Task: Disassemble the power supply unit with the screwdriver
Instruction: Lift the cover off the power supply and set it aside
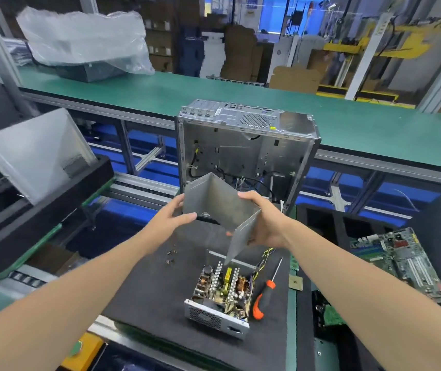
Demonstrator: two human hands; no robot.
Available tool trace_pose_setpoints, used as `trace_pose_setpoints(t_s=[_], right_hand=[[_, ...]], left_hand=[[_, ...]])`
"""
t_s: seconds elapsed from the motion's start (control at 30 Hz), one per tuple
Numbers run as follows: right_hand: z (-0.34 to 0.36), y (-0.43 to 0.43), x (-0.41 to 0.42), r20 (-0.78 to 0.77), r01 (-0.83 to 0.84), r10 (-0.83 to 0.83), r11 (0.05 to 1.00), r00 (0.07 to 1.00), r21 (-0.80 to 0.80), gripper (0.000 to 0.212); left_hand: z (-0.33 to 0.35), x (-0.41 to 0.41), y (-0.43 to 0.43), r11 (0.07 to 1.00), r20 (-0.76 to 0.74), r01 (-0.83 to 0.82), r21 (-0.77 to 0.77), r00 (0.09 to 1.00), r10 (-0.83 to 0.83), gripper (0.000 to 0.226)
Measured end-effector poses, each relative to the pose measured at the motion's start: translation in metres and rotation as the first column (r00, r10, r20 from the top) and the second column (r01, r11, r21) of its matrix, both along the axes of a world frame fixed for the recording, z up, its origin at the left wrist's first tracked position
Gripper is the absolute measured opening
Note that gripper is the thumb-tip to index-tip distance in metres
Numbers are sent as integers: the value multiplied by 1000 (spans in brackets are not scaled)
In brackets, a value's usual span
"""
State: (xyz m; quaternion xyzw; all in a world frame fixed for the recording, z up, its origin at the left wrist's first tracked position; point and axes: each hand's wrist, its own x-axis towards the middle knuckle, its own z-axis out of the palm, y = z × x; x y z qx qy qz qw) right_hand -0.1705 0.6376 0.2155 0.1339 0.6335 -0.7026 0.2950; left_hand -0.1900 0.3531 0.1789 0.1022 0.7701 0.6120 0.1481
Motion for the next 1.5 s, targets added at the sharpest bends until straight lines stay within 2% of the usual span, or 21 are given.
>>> trace_pose_setpoints(t_s=[0.07,0.17,0.27,0.33,0.4,0.5,0.63,0.7,0.8,0.93,1.03,1.2,1.33,1.5], right_hand=[[0,-2,-1,17,-34,35,999,999,-27,78],[-1,-8,-2,46,-73,76,996,996,-58,81],[-5,-24,-9,76,-89,95,993,993,-78,83],[-11,-40,-15,96,-54,63,994,993,-93,76],[-23,-58,-22,62,12,-11,1000,998,-18,63],[-41,-85,-31,-13,89,-88,967,996,241,40],[-61,-116,-38,-28,-79,111,840,993,537,17],[-71,-132,-40,-16,-165,240,711,971,684,10],[-83,-155,-47,6,-202,362,505,932,839,17],[-97,-176,-60,64,-210,362,382,930,900,37],[-106,-187,-67,46,-174,318,385,947,907,48],[-127,-203,-70,-92,14,125,514,988,857,43],[-139,-219,-64,-166,161,-37,518,985,840,32],[-141,-229,-61,-149,155,-50,488,988,859,19]], left_hand=[[9,-6,5,1000,39,20,22,999,-21,44],[15,-11,9,996,161,-43,83,987,30,19],[12,-19,2,987,232,-99,126,970,67,18],[7,-28,-8,978,266,-137,159,960,92,25],[-1,-41,-23,963,301,-191,188,945,129,31],[-13,-63,-51,942,333,-296,159,914,231,34],[-26,-91,-85,940,334,-338,43,892,306,26],[-31,-102,-93,938,362,-347,5,875,322,19],[-38,-116,-96,937,409,-347,-36,851,331,17],[-44,-132,-99,940,429,-327,-101,838,337,13],[-46,-144,-99,949,472,-285,-131,824,313,21],[-52,-164,-105,954,548,-222,-201,782,297,47],[-51,-164,-108,960,581,-210,-187,764,280,39],[-52,-162,-114,959,635,-196,-202,720,281,27]])
